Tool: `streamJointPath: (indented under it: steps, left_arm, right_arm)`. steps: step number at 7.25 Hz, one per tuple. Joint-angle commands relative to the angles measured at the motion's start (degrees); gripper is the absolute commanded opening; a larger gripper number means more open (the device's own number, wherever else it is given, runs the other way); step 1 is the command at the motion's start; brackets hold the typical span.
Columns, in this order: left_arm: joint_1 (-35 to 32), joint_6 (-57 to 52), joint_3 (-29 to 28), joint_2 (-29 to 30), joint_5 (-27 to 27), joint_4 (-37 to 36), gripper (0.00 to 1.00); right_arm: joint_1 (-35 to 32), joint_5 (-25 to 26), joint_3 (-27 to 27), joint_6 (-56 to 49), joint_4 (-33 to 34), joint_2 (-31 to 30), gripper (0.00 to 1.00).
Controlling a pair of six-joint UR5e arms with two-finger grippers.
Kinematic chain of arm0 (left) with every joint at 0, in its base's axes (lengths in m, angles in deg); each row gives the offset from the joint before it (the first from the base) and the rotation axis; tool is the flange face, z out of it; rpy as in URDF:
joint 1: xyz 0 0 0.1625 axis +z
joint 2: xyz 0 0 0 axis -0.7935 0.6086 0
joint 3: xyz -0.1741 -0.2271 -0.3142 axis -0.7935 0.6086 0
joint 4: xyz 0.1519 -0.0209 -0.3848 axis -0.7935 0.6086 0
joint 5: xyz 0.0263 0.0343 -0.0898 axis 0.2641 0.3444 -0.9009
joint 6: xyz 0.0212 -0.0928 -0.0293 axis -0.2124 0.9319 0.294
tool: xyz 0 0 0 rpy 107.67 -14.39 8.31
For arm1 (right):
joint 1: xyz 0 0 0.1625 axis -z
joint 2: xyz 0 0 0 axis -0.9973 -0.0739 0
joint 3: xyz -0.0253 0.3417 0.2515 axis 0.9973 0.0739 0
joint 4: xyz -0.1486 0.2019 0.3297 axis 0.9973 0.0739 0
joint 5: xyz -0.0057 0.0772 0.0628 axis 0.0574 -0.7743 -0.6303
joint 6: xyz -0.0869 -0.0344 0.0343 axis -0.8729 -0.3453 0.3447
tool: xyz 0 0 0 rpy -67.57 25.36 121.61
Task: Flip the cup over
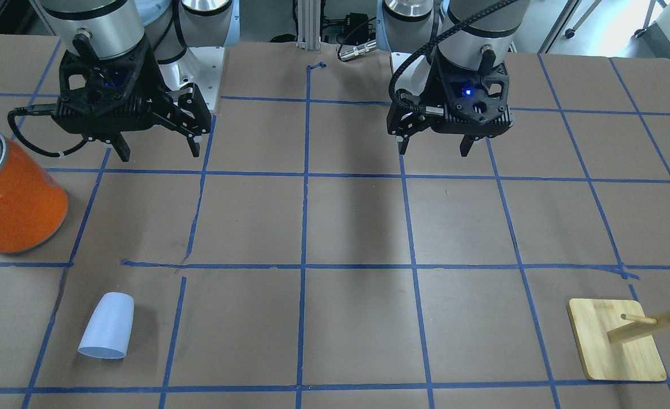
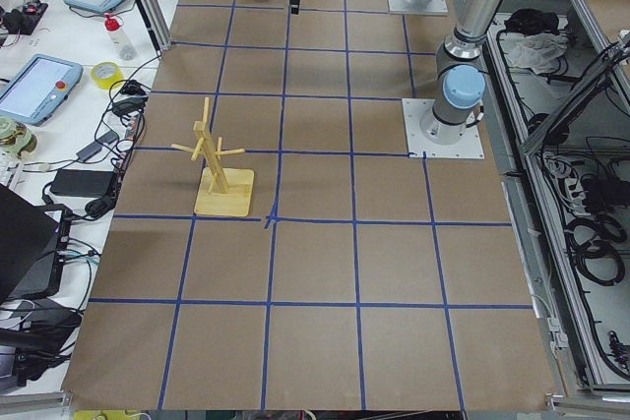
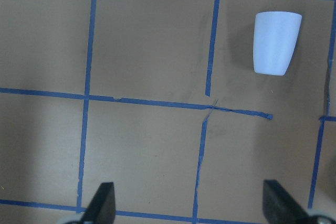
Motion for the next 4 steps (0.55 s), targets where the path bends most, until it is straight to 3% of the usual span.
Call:
streamJointPath:
  steps: [1, 4]
  left_arm:
    - [0.0, -0.1, 0.0, 0.0, 0.1, 0.0, 1.0]
    - [0.0, 0.0, 0.1, 0.1, 0.0, 0.1, 1.0]
  right_arm:
    - [0.1, 0.0, 0.0, 0.0, 0.2, 0.0, 1.0]
    - [0.1, 0.3, 0.0, 0.0, -0.3, 0.0, 1.0]
